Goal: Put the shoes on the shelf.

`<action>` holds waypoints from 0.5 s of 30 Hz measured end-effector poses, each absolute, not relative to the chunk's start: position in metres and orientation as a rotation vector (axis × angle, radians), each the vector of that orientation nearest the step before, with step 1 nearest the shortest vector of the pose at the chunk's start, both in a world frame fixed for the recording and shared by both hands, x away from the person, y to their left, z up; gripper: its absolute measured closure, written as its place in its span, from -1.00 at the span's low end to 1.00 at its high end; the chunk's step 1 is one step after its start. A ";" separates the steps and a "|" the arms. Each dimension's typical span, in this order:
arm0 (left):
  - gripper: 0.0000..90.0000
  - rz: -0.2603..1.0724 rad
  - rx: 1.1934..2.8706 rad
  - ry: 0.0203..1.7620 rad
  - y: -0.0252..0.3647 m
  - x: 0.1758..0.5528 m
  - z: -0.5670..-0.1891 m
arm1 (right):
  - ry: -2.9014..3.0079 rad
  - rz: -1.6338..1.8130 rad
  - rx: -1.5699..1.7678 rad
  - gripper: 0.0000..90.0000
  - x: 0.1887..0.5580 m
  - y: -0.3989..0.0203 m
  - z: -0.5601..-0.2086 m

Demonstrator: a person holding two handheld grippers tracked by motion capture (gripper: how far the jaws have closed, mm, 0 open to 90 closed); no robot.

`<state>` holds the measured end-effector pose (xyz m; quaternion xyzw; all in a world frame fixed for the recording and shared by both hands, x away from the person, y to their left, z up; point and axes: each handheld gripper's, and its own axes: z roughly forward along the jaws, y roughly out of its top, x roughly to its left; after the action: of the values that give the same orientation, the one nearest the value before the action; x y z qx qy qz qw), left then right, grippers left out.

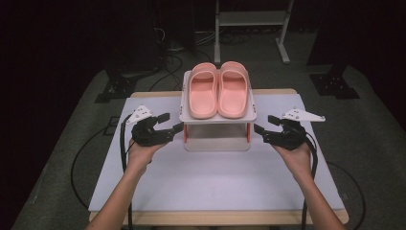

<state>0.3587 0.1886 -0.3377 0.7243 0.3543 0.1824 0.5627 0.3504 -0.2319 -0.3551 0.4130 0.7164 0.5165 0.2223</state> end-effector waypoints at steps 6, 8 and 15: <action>-0.42 0.421 1.701 0.835 0.190 0.356 -0.341 | 1.976 1.425 1.154 -0.32 0.347 -0.236 -0.360; -0.42 0.419 1.705 0.833 0.190 0.355 -0.343 | 1.977 1.425 1.155 -0.33 0.346 -0.236 -0.362; -0.44 0.417 1.703 0.832 0.192 0.351 -0.347 | 1.976 1.422 1.164 -0.37 0.342 -0.241 -0.370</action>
<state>0.3509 0.1921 -0.3470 0.7239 0.3536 0.1775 0.5652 0.3421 -0.2405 -0.3701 0.4210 0.7143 0.5141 0.2197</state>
